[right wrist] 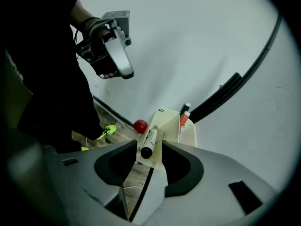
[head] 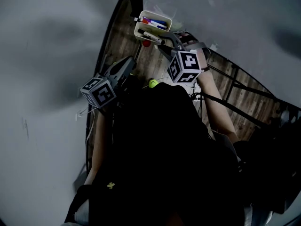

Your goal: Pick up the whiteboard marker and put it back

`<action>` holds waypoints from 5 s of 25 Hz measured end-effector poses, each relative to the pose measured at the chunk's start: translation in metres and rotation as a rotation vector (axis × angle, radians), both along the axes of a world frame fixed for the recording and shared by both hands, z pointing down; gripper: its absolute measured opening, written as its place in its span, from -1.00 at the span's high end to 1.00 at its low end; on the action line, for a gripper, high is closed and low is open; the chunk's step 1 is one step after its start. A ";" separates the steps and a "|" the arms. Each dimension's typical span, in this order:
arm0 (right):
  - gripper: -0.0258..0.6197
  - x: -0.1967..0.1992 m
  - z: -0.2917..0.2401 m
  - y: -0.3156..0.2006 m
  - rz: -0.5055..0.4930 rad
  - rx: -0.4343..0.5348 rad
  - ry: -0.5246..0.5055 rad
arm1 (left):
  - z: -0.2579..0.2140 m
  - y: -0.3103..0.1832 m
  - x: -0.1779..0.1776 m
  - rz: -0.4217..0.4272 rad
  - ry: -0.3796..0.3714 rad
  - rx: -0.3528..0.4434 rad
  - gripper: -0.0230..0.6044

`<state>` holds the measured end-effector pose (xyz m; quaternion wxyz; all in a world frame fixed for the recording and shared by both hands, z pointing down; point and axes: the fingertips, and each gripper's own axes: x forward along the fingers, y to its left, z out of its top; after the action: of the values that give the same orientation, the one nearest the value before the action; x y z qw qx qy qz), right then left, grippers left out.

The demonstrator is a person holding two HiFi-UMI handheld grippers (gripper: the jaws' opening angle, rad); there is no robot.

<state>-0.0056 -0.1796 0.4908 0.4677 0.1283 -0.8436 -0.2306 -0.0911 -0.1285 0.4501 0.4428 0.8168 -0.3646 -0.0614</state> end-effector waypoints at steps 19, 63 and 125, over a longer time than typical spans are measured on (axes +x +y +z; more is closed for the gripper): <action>0.55 0.003 0.010 0.004 -0.065 0.033 0.066 | -0.004 0.010 -0.002 -0.009 0.008 0.013 0.82; 0.65 0.014 -0.068 0.020 0.084 0.028 -0.224 | -0.013 0.020 0.022 0.048 0.021 0.082 0.82; 0.65 0.036 -0.096 0.004 0.255 0.052 -0.340 | 0.006 0.018 0.011 0.006 0.026 0.031 0.82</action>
<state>0.0305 -0.1756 0.3944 0.3405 0.2831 -0.8810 -0.1663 -0.0799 -0.1109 0.4559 0.4350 0.8237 -0.3557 -0.0762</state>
